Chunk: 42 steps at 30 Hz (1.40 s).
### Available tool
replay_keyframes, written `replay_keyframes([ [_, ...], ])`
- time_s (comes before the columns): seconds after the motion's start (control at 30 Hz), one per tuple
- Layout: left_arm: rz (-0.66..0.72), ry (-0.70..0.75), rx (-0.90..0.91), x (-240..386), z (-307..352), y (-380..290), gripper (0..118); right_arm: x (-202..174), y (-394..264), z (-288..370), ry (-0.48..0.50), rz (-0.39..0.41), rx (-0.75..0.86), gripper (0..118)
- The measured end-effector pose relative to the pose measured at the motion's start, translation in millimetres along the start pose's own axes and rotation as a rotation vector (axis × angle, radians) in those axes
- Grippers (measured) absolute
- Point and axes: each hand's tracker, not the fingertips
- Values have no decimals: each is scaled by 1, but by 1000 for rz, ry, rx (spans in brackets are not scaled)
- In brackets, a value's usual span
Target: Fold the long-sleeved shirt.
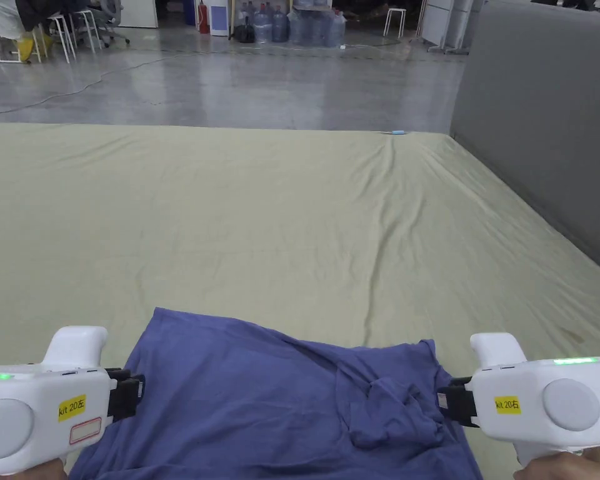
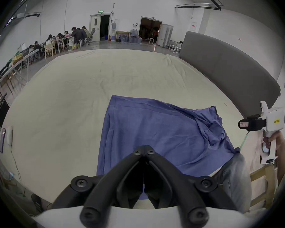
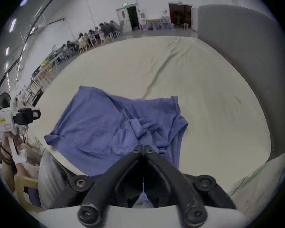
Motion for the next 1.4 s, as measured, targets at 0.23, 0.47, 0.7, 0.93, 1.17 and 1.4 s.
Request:
replay_keyframes([
  [0.23,86,-42,-37,-22,-76,88,19,4,19,-18,14,-12,5,0],
  [0.47,7,154,-192,-55,-205,135,115,5,36,-59,-8,28,-54,0],
  [0.7,75,215,-308,-64,-276,128,111,15,47,-88,-18,35,-85,0],
  [0.93,-33,178,-253,-36,-238,129,26,35,102,-117,-116,-28,-111,17],
  [1.17,-58,152,-218,-34,-199,133,0,49,135,-167,-114,-100,-236,56],
  [1.4,-29,145,-200,-41,-173,123,0,39,129,-187,-118,-60,-336,2],
])
